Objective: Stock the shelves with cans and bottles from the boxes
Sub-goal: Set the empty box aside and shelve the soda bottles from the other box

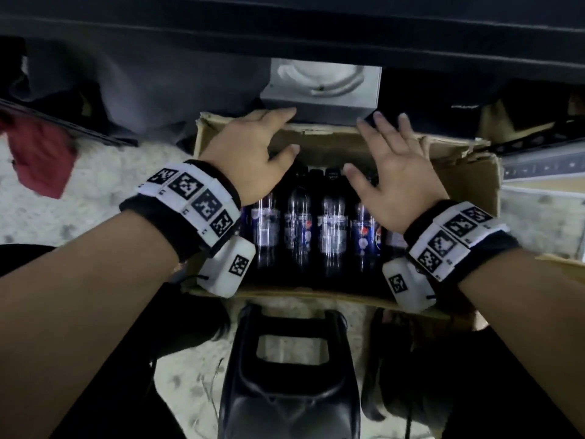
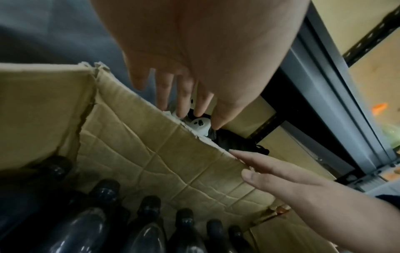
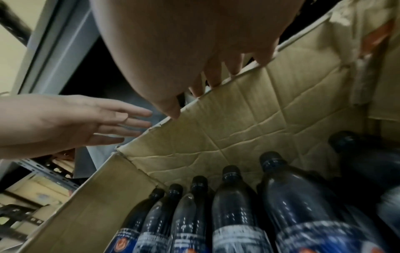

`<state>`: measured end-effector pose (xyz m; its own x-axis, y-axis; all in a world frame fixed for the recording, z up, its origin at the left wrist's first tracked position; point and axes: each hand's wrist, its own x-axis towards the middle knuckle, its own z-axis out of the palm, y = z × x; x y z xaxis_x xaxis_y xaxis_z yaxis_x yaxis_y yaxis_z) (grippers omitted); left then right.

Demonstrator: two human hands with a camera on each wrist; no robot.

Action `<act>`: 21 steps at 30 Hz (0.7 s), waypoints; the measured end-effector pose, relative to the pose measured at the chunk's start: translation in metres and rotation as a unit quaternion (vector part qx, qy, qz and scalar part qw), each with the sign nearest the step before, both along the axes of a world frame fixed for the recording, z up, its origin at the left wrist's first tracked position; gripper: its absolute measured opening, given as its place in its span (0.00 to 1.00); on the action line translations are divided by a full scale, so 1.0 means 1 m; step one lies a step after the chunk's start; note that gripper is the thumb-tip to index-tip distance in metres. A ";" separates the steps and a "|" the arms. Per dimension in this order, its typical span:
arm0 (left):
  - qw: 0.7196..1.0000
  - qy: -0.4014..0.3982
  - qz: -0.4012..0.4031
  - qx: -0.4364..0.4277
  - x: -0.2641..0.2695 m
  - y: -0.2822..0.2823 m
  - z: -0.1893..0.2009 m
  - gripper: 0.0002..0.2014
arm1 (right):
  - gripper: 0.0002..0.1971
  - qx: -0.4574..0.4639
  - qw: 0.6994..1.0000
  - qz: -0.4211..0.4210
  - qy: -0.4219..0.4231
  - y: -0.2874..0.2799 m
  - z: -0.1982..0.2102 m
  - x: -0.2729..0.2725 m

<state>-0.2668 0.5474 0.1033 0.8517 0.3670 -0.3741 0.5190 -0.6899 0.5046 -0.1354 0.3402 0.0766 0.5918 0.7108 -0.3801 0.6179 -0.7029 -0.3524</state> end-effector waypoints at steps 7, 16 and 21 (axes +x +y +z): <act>0.992 0.084 -0.046 0.086 0.032 0.012 -0.017 0.29 | 0.32 -0.001 0.999 -0.003 -0.034 0.032 -0.016 0.004; 0.975 0.109 -0.051 0.188 0.024 -0.008 -0.012 0.27 | 0.30 0.022 0.997 0.016 -0.077 0.038 -0.030 -0.005; 0.970 0.094 -0.041 0.222 0.006 -0.028 -0.014 0.31 | 0.35 -0.011 0.998 0.046 -0.045 0.025 -0.014 -0.014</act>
